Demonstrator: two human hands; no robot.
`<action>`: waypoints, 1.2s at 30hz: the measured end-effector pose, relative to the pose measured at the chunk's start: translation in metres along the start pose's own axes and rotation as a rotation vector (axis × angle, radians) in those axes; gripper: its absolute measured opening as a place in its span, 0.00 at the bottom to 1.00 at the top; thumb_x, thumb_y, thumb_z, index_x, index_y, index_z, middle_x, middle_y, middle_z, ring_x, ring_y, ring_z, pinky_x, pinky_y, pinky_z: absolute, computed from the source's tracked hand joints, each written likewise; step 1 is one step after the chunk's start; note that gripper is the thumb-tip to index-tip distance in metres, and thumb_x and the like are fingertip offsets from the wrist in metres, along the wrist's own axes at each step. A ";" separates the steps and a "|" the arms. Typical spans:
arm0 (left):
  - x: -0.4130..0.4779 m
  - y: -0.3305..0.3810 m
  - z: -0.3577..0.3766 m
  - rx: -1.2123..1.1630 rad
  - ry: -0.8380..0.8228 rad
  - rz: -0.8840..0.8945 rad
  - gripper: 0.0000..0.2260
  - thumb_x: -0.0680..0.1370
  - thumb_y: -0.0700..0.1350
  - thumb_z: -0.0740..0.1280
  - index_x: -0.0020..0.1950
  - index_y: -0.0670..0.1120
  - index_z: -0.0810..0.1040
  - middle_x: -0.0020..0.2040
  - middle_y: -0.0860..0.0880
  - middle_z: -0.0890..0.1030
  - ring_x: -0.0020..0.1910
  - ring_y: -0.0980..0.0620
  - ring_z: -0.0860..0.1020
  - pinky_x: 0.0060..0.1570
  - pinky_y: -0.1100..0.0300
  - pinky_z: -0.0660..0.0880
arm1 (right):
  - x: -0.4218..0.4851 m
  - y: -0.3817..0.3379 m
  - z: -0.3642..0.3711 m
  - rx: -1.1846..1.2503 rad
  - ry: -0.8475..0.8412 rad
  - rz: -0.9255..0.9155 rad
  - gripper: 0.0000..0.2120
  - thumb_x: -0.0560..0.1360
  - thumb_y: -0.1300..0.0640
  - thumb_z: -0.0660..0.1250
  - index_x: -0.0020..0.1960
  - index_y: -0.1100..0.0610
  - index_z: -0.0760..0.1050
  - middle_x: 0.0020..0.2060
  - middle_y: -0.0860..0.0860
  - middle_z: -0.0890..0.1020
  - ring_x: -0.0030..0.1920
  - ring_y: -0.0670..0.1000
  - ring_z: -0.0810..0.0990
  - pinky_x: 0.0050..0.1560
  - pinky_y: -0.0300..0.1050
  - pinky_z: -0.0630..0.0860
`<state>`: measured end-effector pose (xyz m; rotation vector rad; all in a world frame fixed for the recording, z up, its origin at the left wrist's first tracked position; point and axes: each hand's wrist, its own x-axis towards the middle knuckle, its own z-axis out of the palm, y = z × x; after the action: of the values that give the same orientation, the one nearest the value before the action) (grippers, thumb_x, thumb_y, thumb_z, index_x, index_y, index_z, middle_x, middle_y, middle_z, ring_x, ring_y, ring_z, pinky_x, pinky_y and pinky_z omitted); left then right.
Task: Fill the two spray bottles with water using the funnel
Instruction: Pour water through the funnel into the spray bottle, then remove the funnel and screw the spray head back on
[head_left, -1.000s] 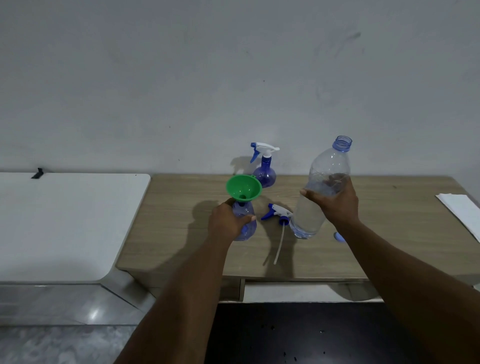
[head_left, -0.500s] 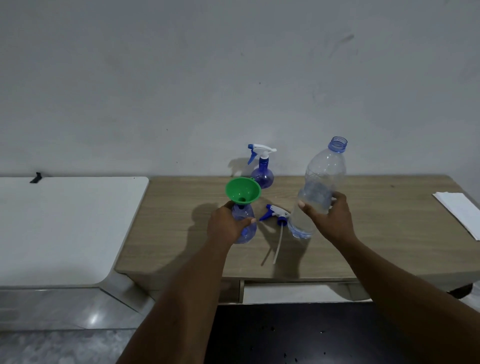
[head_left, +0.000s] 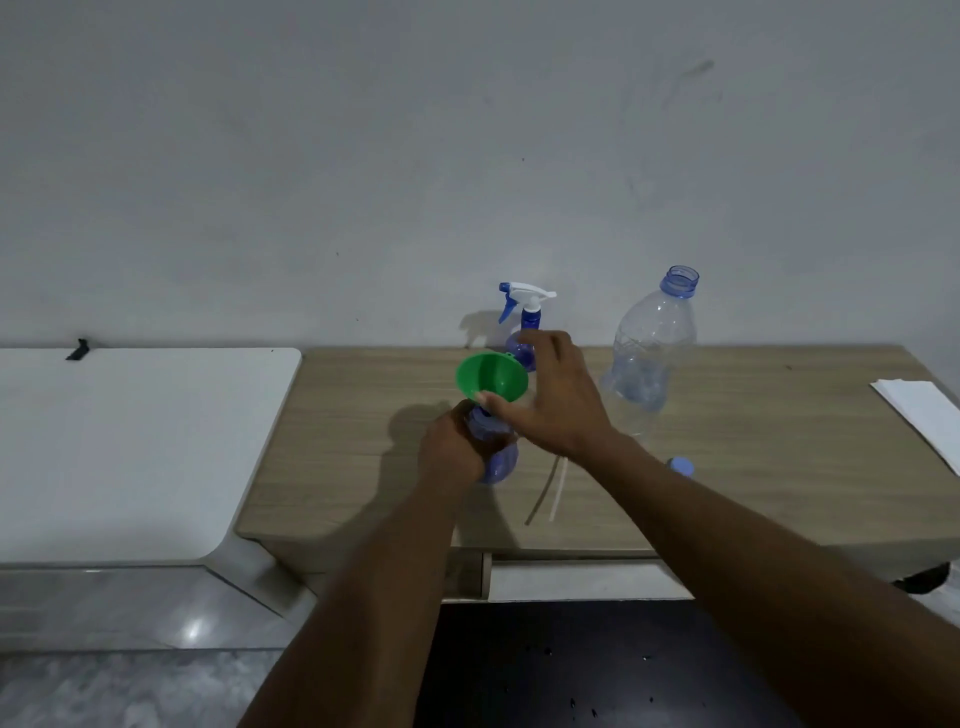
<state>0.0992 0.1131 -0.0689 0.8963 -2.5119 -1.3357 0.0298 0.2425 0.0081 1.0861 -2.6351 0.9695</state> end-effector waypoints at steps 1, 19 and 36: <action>-0.001 0.000 0.000 -0.036 -0.010 0.000 0.13 0.73 0.54 0.75 0.53 0.51 0.81 0.52 0.46 0.84 0.57 0.42 0.80 0.49 0.62 0.70 | 0.013 -0.007 -0.001 -0.036 -0.102 0.032 0.41 0.65 0.32 0.71 0.71 0.50 0.64 0.64 0.54 0.71 0.63 0.56 0.72 0.59 0.55 0.75; 0.001 -0.011 0.005 -0.049 -0.036 0.027 0.21 0.68 0.56 0.79 0.59 0.57 0.80 0.54 0.50 0.84 0.53 0.47 0.81 0.58 0.54 0.75 | 0.046 -0.021 -0.016 -0.240 -0.421 0.000 0.36 0.66 0.35 0.70 0.69 0.48 0.69 0.60 0.49 0.75 0.57 0.53 0.75 0.52 0.50 0.77; -0.002 -0.009 0.000 0.007 -0.009 0.027 0.20 0.68 0.57 0.77 0.59 0.57 0.78 0.50 0.51 0.83 0.49 0.47 0.81 0.53 0.51 0.78 | 0.030 -0.006 -0.039 0.102 -0.358 0.261 0.24 0.68 0.43 0.74 0.59 0.51 0.74 0.53 0.50 0.79 0.52 0.51 0.78 0.52 0.47 0.80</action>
<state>0.1049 0.1104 -0.0761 0.8563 -2.5279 -1.3267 0.0071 0.2456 0.0522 1.0387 -3.1110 1.0516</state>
